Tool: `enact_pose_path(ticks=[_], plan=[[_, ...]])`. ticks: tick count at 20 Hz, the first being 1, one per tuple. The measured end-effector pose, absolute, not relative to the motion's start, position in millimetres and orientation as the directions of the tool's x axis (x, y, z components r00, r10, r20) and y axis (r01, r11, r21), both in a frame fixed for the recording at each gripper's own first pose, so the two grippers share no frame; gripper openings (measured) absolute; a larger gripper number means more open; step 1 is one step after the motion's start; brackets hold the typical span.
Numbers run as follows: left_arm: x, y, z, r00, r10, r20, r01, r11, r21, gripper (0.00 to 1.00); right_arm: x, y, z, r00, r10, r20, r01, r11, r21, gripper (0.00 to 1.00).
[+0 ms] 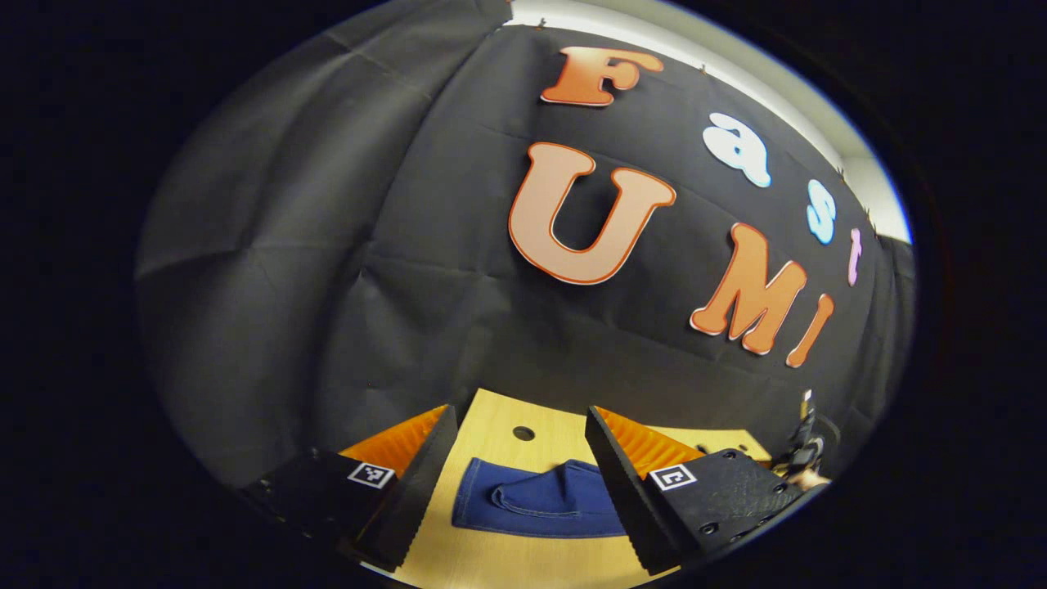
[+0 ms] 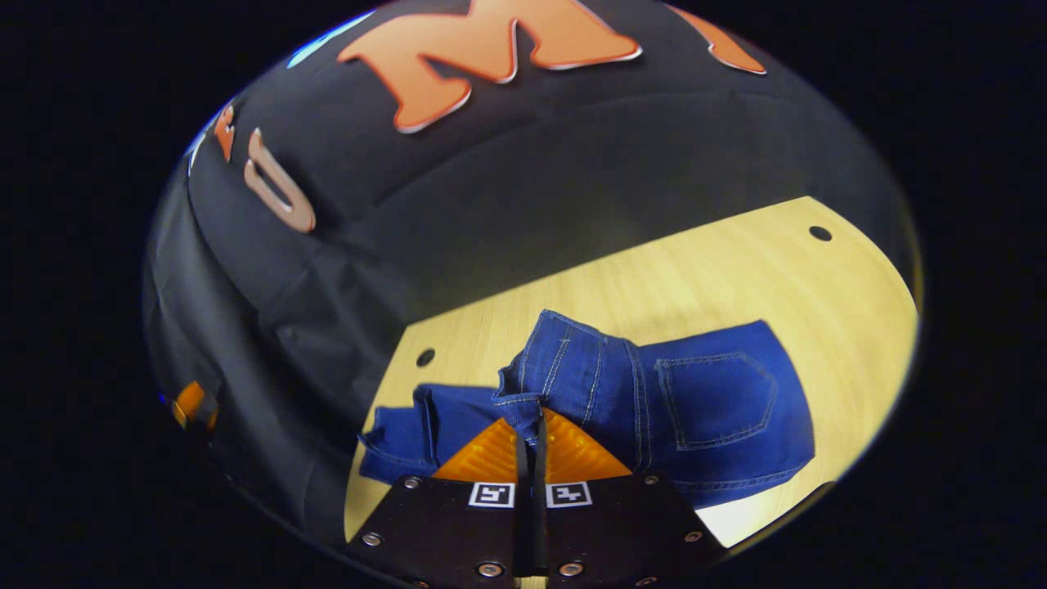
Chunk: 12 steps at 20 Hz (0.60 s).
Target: Grasp the waist and the cuffs of the jeans and fold them to make the two legs overlap; first hold the waist and fold one-third of the jeans toward the cuffs, then hold the cuffs and fold the remaining one-third in the same direction to finish folding.
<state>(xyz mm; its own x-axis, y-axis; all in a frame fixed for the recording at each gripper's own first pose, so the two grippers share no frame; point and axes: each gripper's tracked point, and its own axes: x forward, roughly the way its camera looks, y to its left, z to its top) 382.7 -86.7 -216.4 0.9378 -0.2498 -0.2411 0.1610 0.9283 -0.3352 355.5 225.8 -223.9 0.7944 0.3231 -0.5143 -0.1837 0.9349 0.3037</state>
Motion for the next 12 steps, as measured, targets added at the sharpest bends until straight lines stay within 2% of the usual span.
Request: enact_pose_path(ticks=[4, 7, 8, 9, 10, 12], plan=[[381, -86, -223, 0.938, -0.244, -0.247, 0.141, 0.917, -0.372, 0.97, 346, 244, -286, 0.719, 0.291, -0.631, -0.214, 0.957, 0.197, 0.0], [379, -84, -229, 0.933, -0.237, -0.269, 0.129, 0.922, -0.364, 0.97, 341, 255, -316, 0.694, 0.279, -0.664, -0.241, 0.959, 0.152, 0.01], [378, -82, -232, 0.931, -0.236, -0.28, 0.126, 0.924, -0.362, 0.97, 337, 259, -322, 0.685, 0.288, -0.669, -0.258, 0.955, 0.146, 0.05], [376, -83, -235, 0.926, -0.238, -0.291, 0.122, 0.923, -0.365, 0.97, 336, 264, -327, 0.677, 0.302, -0.671, -0.277, 0.949, 0.148, 0.12], [373, -87, -237, 0.919, -0.253, -0.302, 0.125, 0.915, -0.385, 0.97, 333, 275, -328, 0.667, 0.328, -0.67, -0.3, 0.94, 0.161, 0.24], [372, -92, -234, 0.914, -0.267, -0.305, 0.126, 0.902, -0.414, 0.98, 330, 280, -326, 0.67, 0.342, -0.659, -0.305, 0.936, 0.175, 0.65]])
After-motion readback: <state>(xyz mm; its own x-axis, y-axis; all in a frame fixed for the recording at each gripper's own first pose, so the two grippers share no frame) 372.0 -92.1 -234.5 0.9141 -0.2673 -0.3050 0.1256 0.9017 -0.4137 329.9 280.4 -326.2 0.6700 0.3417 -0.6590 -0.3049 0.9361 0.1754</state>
